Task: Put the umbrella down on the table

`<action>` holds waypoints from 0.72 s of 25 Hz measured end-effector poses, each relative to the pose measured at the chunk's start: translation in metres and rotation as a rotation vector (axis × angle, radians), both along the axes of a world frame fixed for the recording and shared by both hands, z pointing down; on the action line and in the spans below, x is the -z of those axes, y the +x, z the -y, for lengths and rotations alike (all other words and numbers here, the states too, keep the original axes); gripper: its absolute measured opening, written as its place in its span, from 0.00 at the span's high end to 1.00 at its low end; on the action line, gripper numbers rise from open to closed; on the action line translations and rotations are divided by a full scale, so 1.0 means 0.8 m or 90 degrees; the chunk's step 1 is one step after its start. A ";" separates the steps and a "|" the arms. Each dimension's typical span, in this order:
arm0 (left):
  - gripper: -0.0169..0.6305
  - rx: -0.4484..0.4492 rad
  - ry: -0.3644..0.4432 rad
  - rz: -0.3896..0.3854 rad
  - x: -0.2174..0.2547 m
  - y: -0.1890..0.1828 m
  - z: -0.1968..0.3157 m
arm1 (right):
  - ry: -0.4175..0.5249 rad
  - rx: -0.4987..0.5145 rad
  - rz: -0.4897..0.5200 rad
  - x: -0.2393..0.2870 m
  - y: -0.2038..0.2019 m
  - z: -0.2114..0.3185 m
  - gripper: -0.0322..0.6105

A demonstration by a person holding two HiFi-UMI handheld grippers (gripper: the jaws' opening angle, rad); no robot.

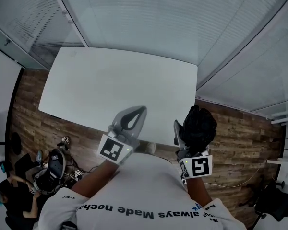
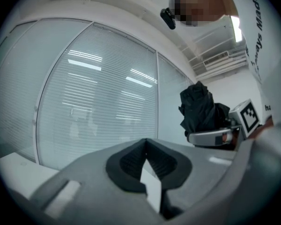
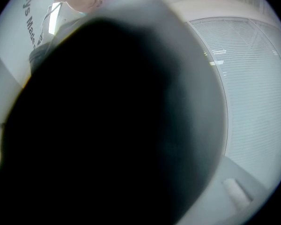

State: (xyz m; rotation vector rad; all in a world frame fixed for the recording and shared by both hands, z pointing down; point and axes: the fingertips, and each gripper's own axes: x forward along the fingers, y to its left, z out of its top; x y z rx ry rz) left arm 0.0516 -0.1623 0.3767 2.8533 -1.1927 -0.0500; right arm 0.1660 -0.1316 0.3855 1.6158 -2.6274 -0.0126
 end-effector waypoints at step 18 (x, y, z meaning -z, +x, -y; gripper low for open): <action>0.97 -0.049 0.001 -0.002 0.007 -0.042 0.094 | 0.004 -0.018 -0.017 0.017 -0.062 0.083 0.61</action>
